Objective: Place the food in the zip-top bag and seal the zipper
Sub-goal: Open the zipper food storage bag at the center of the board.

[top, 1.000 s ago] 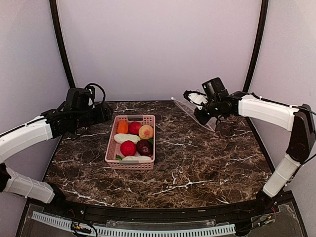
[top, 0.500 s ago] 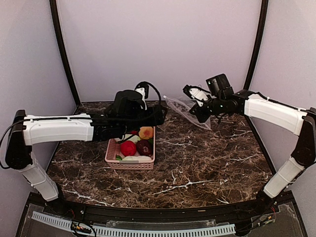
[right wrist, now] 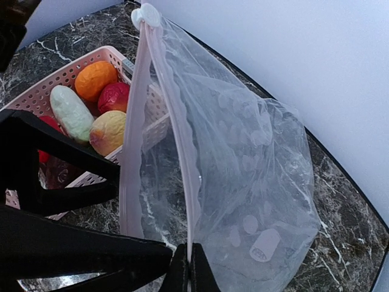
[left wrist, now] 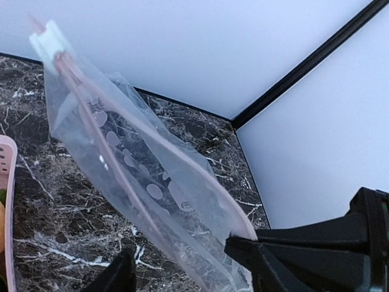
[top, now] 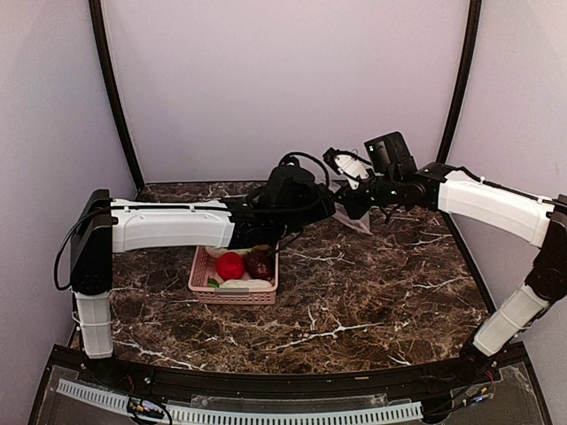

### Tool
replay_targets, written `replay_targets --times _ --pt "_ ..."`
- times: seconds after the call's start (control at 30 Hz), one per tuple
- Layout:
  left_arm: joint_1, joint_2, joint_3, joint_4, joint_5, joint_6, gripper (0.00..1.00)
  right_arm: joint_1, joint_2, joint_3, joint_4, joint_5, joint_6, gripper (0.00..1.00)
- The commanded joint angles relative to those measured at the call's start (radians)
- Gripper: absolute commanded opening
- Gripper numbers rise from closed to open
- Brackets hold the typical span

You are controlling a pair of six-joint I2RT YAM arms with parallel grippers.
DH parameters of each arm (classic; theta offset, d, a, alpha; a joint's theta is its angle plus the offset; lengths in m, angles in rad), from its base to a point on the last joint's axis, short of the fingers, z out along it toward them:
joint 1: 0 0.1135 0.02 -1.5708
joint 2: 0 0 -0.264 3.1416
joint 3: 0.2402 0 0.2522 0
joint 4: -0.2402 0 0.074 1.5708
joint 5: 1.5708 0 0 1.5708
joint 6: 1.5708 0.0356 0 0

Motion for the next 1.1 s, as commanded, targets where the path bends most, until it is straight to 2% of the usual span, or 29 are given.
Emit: replay_targets --times 0.0,0.23,0.4,0.57,0.67,0.73,0.77,0.8,0.83,0.9,1.0,1.07 --pt "0.002 0.062 0.095 -0.198 -0.023 -0.156 0.55 0.018 -0.041 -0.012 0.051 0.042 0.024 0.00" --pt "0.016 0.099 0.109 -0.276 0.001 -0.280 0.30 0.018 -0.045 0.003 0.054 0.190 0.026 0.00" --pt "0.026 0.093 0.060 -0.248 0.006 -0.281 0.04 0.000 -0.040 0.014 0.063 0.371 -0.003 0.00" --pt "0.027 0.050 -0.055 -0.119 -0.022 -0.256 0.01 -0.054 -0.072 0.020 0.064 0.408 0.035 0.00" --pt "0.027 0.049 -0.062 -0.083 -0.008 -0.200 0.01 -0.057 -0.075 0.016 0.066 0.378 0.009 0.00" --pt "0.027 0.050 -0.069 0.032 0.036 -0.131 0.09 -0.056 -0.070 0.015 0.062 0.344 0.003 0.00" --pt "0.027 0.049 -0.074 0.066 0.076 -0.104 0.24 -0.056 -0.065 0.017 0.057 0.327 0.002 0.00" --pt "0.027 0.049 -0.075 0.133 0.100 -0.042 0.32 -0.056 -0.059 0.023 0.048 0.309 0.001 0.00" --pt "0.027 0.045 -0.072 0.163 0.146 -0.009 0.44 -0.056 -0.054 0.027 0.042 0.298 0.001 0.00" --pt "0.026 0.029 -0.067 0.226 0.208 0.088 0.57 -0.056 -0.044 0.038 0.038 0.294 -0.004 0.00" --pt "0.026 -0.020 -0.080 0.236 0.252 0.224 0.69 -0.066 -0.027 0.060 0.041 0.320 -0.029 0.00" --pt "0.027 -0.098 -0.110 0.204 0.253 0.295 0.73 -0.094 -0.011 0.080 0.059 0.340 -0.060 0.00"
